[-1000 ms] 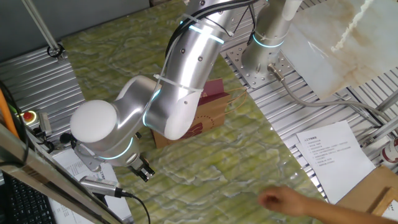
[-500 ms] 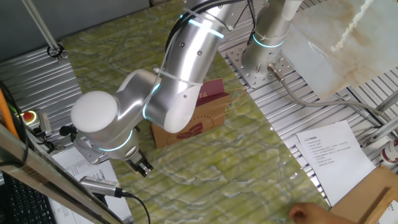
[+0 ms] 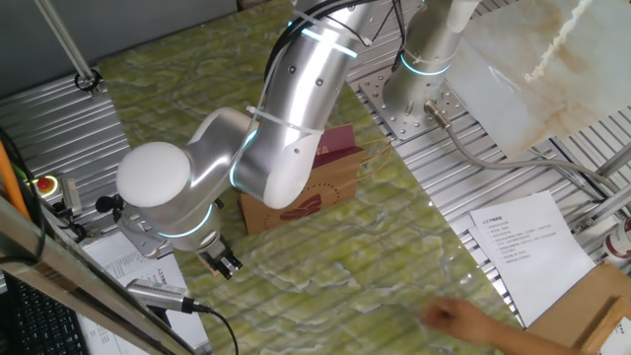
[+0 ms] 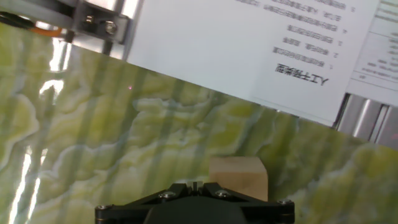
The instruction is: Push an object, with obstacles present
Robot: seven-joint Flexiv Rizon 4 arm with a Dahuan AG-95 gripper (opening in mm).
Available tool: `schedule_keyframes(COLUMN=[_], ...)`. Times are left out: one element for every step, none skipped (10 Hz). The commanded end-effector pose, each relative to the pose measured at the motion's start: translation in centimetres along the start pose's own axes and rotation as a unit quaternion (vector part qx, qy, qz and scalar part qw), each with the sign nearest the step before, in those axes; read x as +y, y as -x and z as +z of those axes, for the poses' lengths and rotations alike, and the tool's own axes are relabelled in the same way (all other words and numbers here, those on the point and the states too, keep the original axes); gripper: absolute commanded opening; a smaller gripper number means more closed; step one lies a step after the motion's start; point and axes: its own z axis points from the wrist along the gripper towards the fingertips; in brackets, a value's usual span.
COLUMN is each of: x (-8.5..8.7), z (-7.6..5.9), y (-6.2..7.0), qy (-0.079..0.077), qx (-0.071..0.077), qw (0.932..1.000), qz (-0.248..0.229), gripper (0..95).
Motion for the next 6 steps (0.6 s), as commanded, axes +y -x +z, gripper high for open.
schedule_keyframes(x=[-0.2, -0.4, -0.6, -1.0, -1.2, -1.5], z=[0.0, -0.1, -0.1, -0.3, -0.4, -0.5], y=[-0.1, -0.1, -0.3, -0.5, -0.6, -0.8], qy=[0.0, -0.001, -0.001, -0.001, -0.001, -0.001], qx=[-0.001, 0.0, -0.001, -0.001, -0.001, -0.002], qw=[1.0, 1.0, 1.0, 1.0, 1.0, 1.0], qz=[0.001, 0.002, 0.002, 0.0, -0.001, -0.002], gripper=[0.0, 0.0, 0.0, 0.0, 0.0, 0.0])
